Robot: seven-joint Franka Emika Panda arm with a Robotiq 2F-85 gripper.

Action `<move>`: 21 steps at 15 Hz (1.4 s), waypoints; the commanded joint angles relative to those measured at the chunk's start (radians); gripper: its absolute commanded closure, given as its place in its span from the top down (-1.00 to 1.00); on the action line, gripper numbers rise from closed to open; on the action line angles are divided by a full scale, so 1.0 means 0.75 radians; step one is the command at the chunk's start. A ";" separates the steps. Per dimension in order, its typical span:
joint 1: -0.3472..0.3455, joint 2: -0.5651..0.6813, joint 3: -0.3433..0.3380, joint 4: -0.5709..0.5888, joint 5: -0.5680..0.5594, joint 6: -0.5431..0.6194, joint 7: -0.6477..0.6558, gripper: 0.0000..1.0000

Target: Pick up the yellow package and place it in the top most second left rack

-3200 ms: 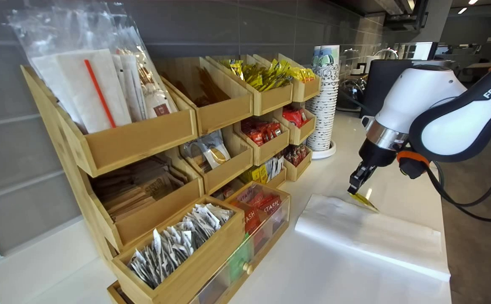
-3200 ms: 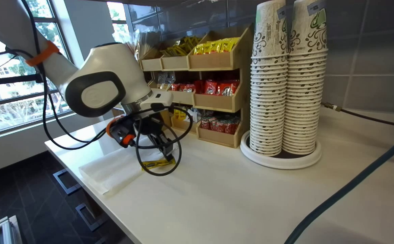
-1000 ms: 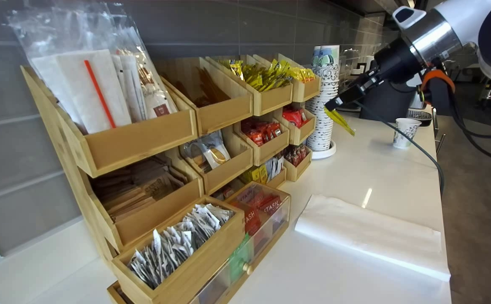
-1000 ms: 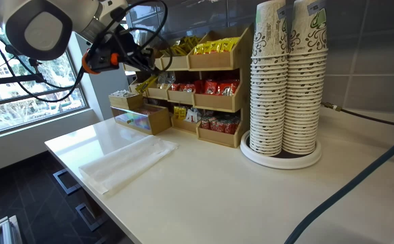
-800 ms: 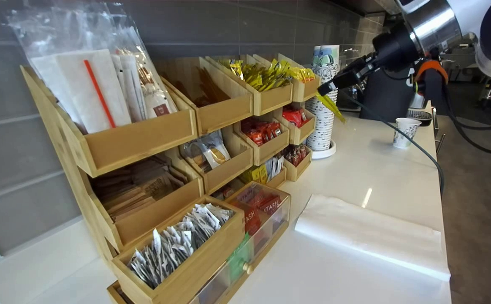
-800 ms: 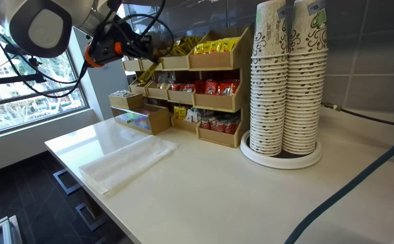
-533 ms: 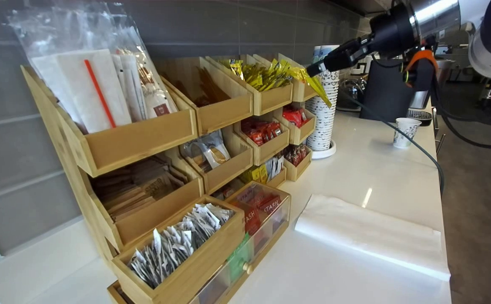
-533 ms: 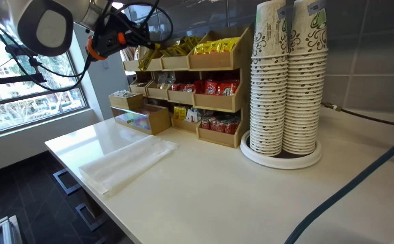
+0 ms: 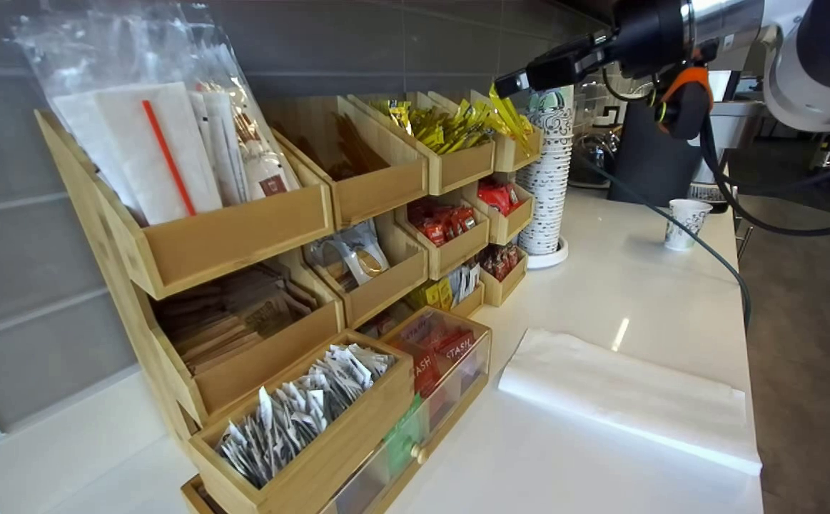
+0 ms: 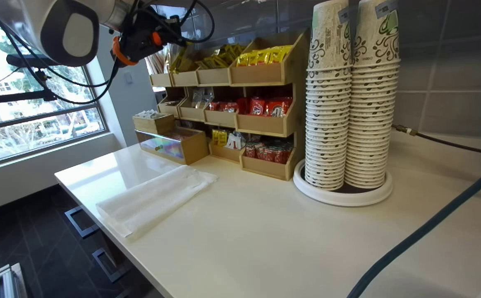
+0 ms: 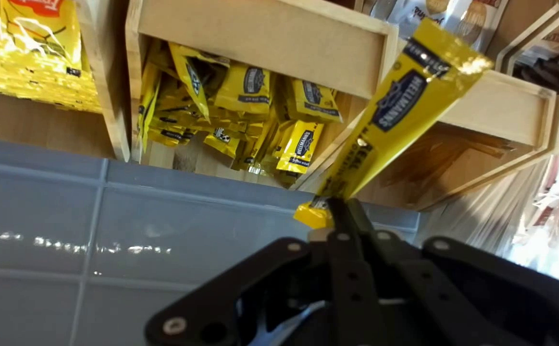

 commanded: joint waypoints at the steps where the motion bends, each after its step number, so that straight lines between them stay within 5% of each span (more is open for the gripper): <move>1: 0.005 0.000 -0.006 0.001 -0.003 0.000 0.000 -0.98; 9: 0.269 0.060 -0.204 0.033 -0.164 0.321 0.013 -1.00; 21: 0.732 0.284 -0.765 0.147 -0.434 0.693 0.210 -1.00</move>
